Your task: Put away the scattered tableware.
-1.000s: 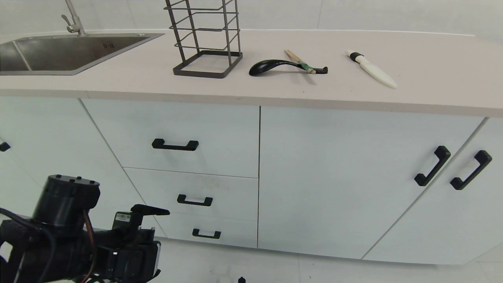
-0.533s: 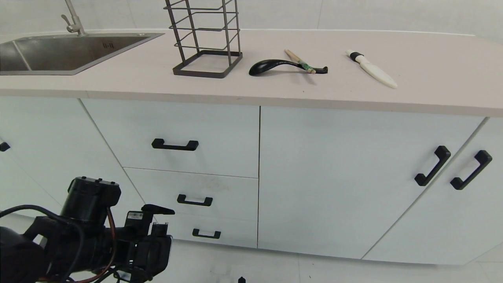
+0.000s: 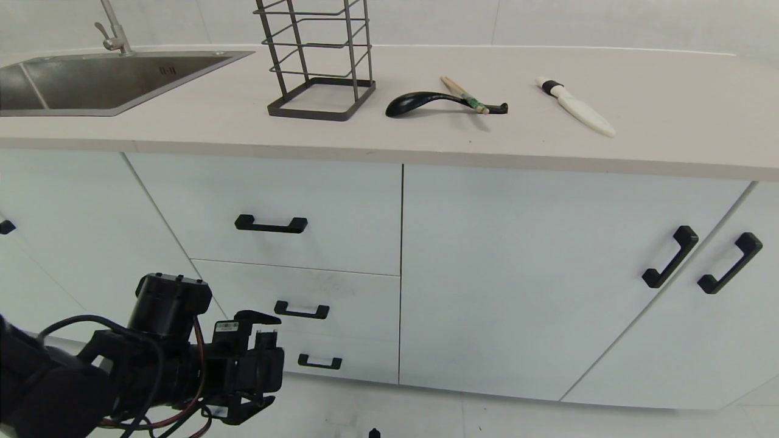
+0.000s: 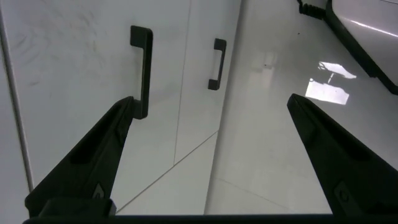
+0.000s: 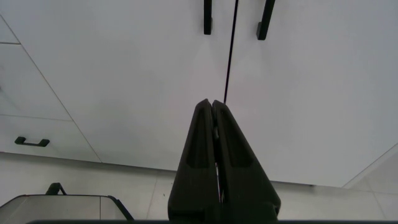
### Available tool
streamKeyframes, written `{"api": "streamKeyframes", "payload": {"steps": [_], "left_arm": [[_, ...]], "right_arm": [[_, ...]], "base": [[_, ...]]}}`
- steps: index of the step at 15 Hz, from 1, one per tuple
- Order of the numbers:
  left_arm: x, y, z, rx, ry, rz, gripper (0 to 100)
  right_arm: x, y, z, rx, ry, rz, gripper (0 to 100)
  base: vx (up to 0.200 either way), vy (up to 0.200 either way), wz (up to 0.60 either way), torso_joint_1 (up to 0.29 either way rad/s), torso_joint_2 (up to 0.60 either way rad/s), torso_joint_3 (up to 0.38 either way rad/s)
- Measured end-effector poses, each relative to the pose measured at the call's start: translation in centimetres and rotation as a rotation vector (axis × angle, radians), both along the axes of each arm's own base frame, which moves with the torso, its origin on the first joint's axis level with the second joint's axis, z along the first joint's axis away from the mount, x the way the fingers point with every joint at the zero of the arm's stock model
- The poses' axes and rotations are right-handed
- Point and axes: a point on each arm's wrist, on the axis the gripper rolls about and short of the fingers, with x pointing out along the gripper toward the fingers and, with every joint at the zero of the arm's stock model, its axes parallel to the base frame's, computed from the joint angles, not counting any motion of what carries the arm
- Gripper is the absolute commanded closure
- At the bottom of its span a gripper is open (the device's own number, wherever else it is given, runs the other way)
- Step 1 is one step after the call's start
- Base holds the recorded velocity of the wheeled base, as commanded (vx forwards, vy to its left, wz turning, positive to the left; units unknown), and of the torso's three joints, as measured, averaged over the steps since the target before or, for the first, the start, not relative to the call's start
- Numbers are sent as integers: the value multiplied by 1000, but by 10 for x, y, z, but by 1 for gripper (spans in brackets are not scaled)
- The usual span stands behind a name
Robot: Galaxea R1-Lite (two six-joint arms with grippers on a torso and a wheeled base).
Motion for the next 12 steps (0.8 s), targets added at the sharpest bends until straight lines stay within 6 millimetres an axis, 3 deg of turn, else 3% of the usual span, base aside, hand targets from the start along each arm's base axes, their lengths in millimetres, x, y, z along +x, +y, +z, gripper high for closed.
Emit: {"api": "streamKeyframes", "payload": {"steps": [12], "left_arm": [[53,-12,-42,-38,-14,63,0]], "right_arm": [[0,0,0,0,0,0,100]], "base": [[0,0,0,0,0,0]]}}
